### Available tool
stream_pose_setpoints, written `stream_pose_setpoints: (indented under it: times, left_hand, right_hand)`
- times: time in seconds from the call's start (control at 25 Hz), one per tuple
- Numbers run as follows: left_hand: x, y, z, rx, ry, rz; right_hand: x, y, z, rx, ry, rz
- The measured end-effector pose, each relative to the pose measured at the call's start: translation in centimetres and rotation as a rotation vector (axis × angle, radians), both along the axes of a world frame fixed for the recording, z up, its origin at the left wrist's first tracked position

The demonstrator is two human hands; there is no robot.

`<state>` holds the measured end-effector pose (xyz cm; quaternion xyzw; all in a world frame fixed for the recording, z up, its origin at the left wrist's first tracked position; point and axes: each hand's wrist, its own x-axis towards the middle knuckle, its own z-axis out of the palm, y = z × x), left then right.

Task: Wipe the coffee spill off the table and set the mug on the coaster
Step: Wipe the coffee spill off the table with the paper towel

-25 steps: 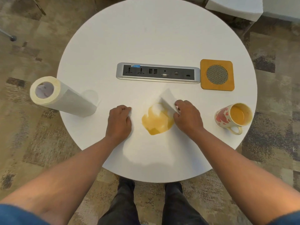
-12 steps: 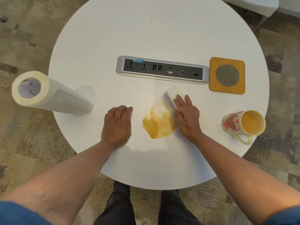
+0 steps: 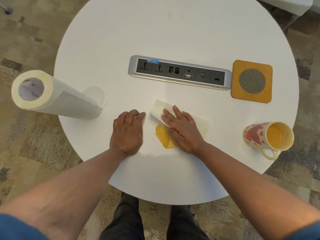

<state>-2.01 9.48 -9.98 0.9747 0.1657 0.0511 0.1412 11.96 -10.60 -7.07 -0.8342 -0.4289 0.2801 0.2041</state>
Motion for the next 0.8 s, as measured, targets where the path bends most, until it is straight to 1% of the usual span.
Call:
stream_pose_setpoints:
  times: [0.28, 0.8]
  left_hand:
    - [0.0, 0.0, -0.1, 0.005, 0.024, 0.005]
    - [0.1, 0.0, 0.3, -0.008, 0.083, 0.006]
  right_hand:
    - [0.0, -0.9, 0.0, -0.033, 0.026, 0.105]
    - [-1.9, -4.6, -0.1, -0.026, -0.036, 0.351]
